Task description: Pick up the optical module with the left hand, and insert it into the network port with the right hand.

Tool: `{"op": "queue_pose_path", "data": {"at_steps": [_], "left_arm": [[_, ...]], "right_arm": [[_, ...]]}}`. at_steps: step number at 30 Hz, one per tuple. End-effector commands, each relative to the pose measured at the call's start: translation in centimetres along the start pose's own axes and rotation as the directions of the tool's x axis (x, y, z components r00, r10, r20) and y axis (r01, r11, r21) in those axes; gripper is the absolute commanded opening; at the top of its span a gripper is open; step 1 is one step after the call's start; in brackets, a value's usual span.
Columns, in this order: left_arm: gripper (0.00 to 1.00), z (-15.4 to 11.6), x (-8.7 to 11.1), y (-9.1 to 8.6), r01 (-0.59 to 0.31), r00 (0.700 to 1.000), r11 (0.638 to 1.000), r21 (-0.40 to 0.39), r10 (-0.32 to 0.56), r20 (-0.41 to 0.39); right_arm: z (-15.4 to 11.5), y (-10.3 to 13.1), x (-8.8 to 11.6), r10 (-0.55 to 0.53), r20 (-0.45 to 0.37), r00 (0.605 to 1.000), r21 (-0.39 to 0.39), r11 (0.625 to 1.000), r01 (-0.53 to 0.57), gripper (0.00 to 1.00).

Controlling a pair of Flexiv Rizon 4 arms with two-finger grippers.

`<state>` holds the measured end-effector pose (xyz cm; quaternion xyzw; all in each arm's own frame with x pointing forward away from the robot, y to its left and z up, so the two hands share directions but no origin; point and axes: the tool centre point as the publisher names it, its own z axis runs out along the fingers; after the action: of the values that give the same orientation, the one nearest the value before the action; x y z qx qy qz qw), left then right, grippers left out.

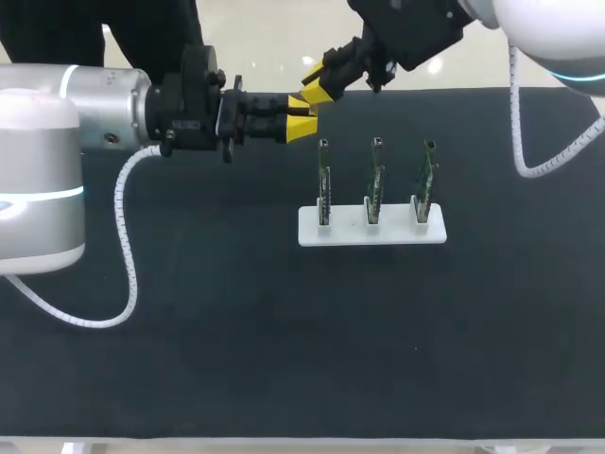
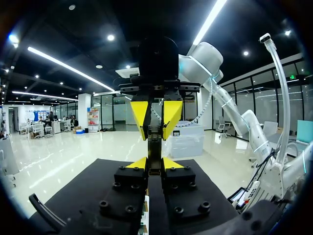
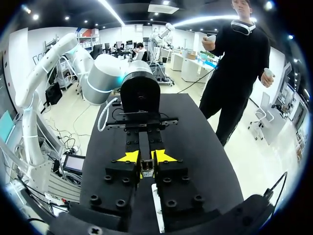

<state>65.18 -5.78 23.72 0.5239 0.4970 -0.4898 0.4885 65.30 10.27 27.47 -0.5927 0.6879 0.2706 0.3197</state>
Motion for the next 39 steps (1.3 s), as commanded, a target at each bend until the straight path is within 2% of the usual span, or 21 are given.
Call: {"op": "queue_pose_path", "data": {"at_steps": [1, 12, 13, 14, 39], "left_arm": [[0.0, 0.0, 0.01, 0.03, -0.001, 1.0, 1.0, -0.002, 0.001, 0.002], [0.0, 0.0, 0.01, 0.03, -0.001, 1.0, 1.0, -0.002, 0.001, 0.002], [0.41, 0.0, 0.01, 0.03, -0.001, 1.0, 1.0, -0.002, 0.001, 0.002], [1.0, 0.0, 0.01, 0.03, -0.001, 1.0, 1.0, -0.002, 0.001, 0.002], [1.0, 0.0, 0.01, 0.03, -0.001, 1.0, 1.0, -0.002, 0.001, 0.002]], "right_arm": [[-0.02, 0.18, 0.13, -0.001, 0.002, 1.0, 0.0, 1.0, 0.001, 0.0], [-0.12, 0.47, 0.2, -0.002, -0.001, 1.0, 0.0, 1.0, 0.002, 0.0], [-0.13, 0.53, 0.23, -0.002, -0.001, 1.0, 0.0, 1.0, 0.002, 0.0], [-0.12, 0.55, 0.24, -0.002, -0.001, 1.0, 0.0, 1.0, 0.002, 0.0], [-0.28, 0.97, 0.65, -0.009, -0.003, 1.0, 0.0, 1.0, 0.009, 0.0]]}}
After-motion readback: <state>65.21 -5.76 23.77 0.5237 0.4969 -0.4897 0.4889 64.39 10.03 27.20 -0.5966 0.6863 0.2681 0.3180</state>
